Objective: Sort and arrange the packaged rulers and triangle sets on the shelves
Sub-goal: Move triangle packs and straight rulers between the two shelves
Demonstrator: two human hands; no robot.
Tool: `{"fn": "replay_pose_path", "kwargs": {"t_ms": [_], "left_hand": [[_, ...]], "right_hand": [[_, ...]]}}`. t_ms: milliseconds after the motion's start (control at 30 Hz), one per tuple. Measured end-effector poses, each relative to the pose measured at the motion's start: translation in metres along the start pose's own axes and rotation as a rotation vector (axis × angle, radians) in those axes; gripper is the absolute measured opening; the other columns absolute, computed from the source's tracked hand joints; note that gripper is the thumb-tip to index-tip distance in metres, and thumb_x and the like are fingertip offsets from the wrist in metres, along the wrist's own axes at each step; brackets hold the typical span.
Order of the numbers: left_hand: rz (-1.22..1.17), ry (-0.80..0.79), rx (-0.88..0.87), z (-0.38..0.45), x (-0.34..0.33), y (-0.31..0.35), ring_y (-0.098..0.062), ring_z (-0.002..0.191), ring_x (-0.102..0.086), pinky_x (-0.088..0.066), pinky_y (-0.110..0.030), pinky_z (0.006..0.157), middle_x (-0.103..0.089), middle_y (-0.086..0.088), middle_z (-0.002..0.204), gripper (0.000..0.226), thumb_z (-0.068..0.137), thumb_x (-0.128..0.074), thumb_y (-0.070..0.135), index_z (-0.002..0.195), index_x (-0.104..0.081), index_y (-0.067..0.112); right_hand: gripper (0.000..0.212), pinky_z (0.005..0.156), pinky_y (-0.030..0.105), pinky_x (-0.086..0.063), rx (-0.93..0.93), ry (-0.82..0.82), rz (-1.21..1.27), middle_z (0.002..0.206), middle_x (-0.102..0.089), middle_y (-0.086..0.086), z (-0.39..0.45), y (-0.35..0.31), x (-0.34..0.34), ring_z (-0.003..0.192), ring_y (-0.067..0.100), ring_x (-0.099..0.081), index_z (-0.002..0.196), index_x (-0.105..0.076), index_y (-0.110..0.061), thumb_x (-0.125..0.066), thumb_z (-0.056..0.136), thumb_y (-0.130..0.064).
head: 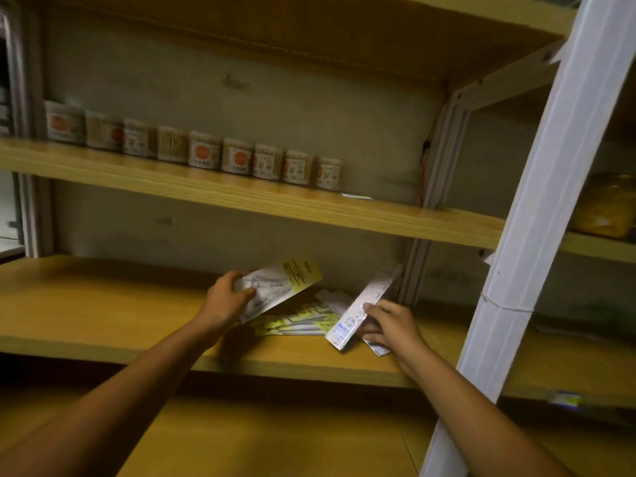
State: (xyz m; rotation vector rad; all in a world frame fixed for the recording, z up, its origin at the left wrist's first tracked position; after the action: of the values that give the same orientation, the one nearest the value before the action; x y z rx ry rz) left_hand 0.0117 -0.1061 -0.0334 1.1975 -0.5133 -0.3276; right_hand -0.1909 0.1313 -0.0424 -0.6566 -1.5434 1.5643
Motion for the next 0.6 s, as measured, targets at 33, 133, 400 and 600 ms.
{"fn": "replay_pose_path", "kwargs": {"t_ms": [33, 133, 400, 600], "left_hand": [[-0.012, -0.010, 0.015, -0.004, 0.000, 0.001, -0.026, 0.094, -0.060, -0.057, -0.039, 0.064, -0.055, -0.004, 0.111, 0.034, 0.094, -0.057, 0.013, 0.127, -0.051, 0.017], [-0.042, -0.032, 0.012, -0.017, 0.003, 0.012, -0.029, 0.093, -0.064, -0.059, -0.051, 0.071, -0.059, -0.006, 0.109, 0.031, 0.094, -0.055, 0.011, 0.125, -0.051, 0.018], [-0.115, -0.062, -0.080, -0.079, -0.009, 0.078, -0.026, 0.086, -0.067, -0.060, -0.044, 0.068, -0.062, -0.004, 0.100, 0.023, 0.094, -0.056, 0.009, 0.115, -0.054, 0.020], [-0.143, -0.079, -0.134, -0.155, -0.067, 0.112, -0.030, 0.084, -0.069, -0.059, -0.039, 0.060, -0.066, -0.016, 0.105, 0.028, 0.091, -0.062, 0.012, 0.119, -0.058, 0.013]], "right_hand": [[0.015, 0.062, 0.031, -0.054, 0.015, 0.014, -0.003, 0.077, -0.073, 0.016, -0.003, 0.001, 0.001, 0.064, 0.020, -0.069, 0.089, -0.068, -0.005, -0.062, 0.094, -0.018], [0.009, 0.066, 0.035, -0.056, 0.079, 0.034, 0.029, 0.075, -0.073, 0.017, -0.016, -0.004, 0.008, 0.068, 0.025, -0.069, 0.094, -0.066, -0.002, -0.065, 0.092, -0.011], [0.020, 0.070, 0.040, -0.062, 0.072, -0.072, 0.240, 0.094, -0.073, 0.015, -0.068, -0.022, 0.051, 0.080, 0.031, -0.074, 0.113, -0.057, -0.005, -0.060, 0.093, -0.003], [0.019, 0.069, 0.025, -0.059, 0.166, -0.026, 0.197, 0.091, -0.076, 0.009, -0.127, -0.018, 0.144, 0.085, 0.024, -0.072, 0.109, -0.067, -0.002, -0.063, 0.093, -0.011]]}}
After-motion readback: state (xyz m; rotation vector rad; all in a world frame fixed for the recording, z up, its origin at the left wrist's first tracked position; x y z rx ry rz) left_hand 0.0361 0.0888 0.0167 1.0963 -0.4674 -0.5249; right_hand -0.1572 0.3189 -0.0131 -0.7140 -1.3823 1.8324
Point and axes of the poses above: each hand's wrist, its own z-axis towards the middle knuckle, its own x-axis out of the back of the hand, y = z × x, the point moved 7 cm from there along z, towards the middle knuckle
